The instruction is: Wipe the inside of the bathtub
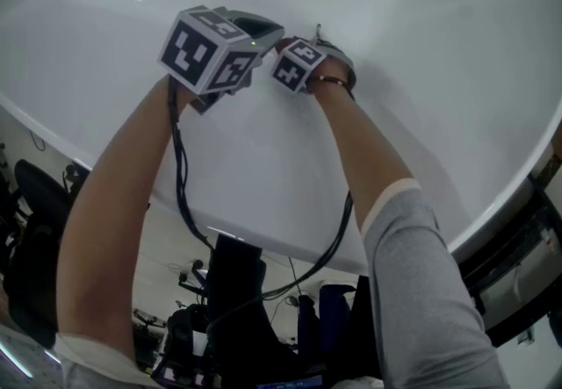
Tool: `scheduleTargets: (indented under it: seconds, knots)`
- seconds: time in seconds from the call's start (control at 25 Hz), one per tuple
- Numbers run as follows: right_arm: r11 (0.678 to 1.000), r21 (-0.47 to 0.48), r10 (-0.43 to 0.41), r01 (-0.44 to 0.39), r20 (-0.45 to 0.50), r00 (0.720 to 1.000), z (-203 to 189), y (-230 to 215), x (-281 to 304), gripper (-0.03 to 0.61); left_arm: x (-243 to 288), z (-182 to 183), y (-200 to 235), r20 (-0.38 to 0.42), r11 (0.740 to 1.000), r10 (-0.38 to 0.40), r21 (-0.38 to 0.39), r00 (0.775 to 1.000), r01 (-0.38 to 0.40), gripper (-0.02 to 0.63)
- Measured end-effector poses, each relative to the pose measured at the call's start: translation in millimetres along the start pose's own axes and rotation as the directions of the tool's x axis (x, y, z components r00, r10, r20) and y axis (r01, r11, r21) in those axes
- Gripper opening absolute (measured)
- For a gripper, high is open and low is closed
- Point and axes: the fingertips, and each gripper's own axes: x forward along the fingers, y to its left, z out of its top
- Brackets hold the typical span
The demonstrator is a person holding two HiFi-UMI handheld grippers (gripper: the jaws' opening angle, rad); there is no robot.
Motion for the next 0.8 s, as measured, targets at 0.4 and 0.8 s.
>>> scheduleTargets:
  seconds: [0.4, 0.8]
  knots:
    - [0.975, 0.153, -0.152, 0.159, -0.058, 0.987, -52.8, -80.3, -2.3, 0.100, -10.5, -1.6, 24.8, 0.019, 0.998, 0.043, -0.043, 0.999, -0.042, 0.006]
    - [0.961, 0.241, -0.150, 0.139, 0.029, 0.988, -11.6, -85.2, -4.5, 0.098, -9.8, -4.6, 34.4, 0.036, 0.998, 0.037, -0.058, 0.999, -0.035, 0.006]
